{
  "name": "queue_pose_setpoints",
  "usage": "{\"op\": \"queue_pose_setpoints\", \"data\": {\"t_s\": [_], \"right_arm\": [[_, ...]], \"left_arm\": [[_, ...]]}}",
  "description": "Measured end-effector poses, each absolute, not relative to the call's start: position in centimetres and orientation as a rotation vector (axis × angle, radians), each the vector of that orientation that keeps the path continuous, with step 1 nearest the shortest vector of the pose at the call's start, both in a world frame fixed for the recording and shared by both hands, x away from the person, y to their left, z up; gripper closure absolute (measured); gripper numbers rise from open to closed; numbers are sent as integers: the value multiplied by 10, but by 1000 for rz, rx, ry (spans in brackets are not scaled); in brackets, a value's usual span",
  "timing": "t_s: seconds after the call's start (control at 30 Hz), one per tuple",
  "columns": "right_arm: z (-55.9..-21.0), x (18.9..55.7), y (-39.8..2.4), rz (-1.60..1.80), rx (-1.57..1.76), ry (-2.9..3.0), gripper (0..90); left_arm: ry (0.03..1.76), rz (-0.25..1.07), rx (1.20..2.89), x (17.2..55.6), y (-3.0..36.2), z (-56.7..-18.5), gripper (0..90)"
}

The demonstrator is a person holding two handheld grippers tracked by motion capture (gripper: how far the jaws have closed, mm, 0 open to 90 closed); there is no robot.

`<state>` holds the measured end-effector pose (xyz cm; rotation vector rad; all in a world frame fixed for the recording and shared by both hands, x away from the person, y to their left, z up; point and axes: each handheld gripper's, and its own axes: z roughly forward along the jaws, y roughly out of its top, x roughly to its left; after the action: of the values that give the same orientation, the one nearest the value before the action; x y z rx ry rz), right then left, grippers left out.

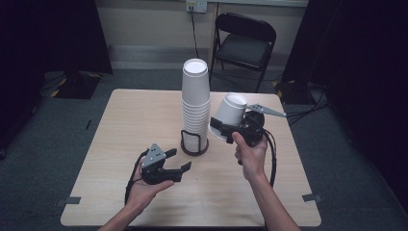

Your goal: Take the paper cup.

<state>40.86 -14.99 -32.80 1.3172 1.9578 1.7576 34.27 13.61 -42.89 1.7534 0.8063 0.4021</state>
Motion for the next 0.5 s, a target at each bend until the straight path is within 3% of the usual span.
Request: {"op": "queue_pose_setpoints", "data": {"t_s": [0.5], "right_arm": [[-367,391,-143,1774,1415,2046,128]], "left_arm": [[808,444,1757,340,133,-433,302]]}}
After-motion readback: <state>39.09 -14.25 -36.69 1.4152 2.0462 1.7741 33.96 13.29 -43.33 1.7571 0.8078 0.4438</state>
